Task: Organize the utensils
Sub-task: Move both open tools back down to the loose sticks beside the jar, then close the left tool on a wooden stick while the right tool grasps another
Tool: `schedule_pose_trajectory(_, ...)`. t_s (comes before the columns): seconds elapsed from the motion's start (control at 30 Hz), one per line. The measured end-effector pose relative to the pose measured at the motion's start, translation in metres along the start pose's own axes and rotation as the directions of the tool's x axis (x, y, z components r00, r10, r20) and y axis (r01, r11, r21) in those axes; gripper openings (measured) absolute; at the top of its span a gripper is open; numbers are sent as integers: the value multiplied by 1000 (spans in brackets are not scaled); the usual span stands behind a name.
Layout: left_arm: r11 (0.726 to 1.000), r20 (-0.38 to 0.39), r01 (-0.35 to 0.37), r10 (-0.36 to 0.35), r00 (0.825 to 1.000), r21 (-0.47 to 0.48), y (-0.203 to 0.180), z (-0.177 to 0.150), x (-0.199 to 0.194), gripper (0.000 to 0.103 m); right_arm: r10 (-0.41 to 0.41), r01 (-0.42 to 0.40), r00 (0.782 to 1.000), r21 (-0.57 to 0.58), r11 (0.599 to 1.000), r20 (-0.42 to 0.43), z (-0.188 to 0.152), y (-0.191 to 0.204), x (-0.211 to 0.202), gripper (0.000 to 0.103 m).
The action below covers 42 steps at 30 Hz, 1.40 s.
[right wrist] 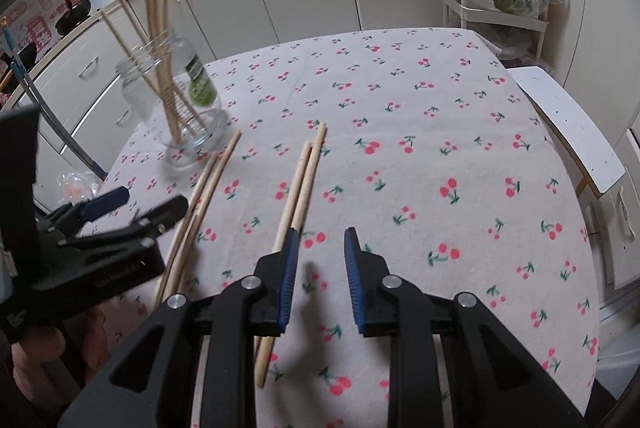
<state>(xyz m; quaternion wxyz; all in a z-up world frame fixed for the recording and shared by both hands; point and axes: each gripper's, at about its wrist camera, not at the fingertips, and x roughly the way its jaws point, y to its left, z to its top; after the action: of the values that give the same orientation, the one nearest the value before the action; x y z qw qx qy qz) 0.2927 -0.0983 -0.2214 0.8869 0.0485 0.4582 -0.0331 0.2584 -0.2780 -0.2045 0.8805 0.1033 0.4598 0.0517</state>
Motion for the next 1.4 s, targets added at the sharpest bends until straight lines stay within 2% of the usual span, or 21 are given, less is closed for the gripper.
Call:
schedule_pose_trajectory(0.1, 1000, -12, -27, 27, 1000, -14, 1, 0, 9, 76, -1, 1, 1000, -21, 1000, 6, 11, 4, 7, 24)
schedule_pose_trajectory(0.17, 999, -12, -20, 20, 1000, -48, 5, -1, 10, 75, -8, 9, 1000, -34, 999, 6, 17, 7, 13, 24)
schedule_pose_trajectory(0.43, 998, -19, -6, 5, 1000, -56, 10, 10, 17, 74, -75, 73, 997, -94, 993, -15, 37, 13, 43, 24)
schedule_pose_trajectory(0.53, 998, -10, -1, 0, 1000, -63, 10, 15, 21, 66, -80, 77, 997, -121, 990, -20, 37, 16, 44, 19)
schedule_pose_trajectory(0.6, 998, -4, 8, -8, 1000, -61, 9, 16, 20, 49, -70, 64, 997, -150, 987, -33, 34, 16, 41, 9)
schedule_pose_trajectory(0.63, 998, -2, 3, -4, 1000, -59, 10, 15, 19, 45, -63, 56, 997, -160, 986, -41, 32, 15, 39, 9)
schedule_pose_trajectory(0.67, 998, -2, 10, -11, 1000, -58, 11, 15, 18, 34, -59, 50, 997, -167, 985, -47, 30, 15, 37, 8)
schedule_pose_trajectory(0.7, 998, -3, 14, -14, 1000, -58, 13, 14, 17, 27, -52, 42, 997, -171, 984, -55, 27, 14, 35, 8)
schedule_pose_trajectory(0.93, 998, -23, 20, -22, 1000, -55, 12, 17, 17, 28, -46, 34, 996, -152, 988, -76, 29, 12, 35, 9)
schedule_pose_trajectory(1.1, 998, -20, 25, -27, 999, -53, 5, 19, 19, 38, -61, 48, 995, -161, 986, -75, 36, 16, 41, 9)
schedule_pose_trajectory(1.23, 998, -9, 27, -28, 1000, -48, 2, 18, 20, 41, -69, 56, 995, -178, 982, -66, 36, 17, 42, 9)
schedule_pose_trajectory(1.27, 999, -3, 32, -32, 999, -43, 2, 18, 20, 38, -72, 59, 996, -185, 981, -61, 35, 18, 42, 9)
schedule_pose_trajectory(1.3, 999, 2, 36, -36, 999, -38, 1, 18, 20, 26, -75, 63, 996, -191, 980, -57, 34, 19, 42, 9)
schedule_pose_trajectory(1.4, 998, 1, 69, -69, 998, -15, -3, 19, 19, 8, -67, 56, 996, -176, 983, -57, 32, 17, 41, 7)
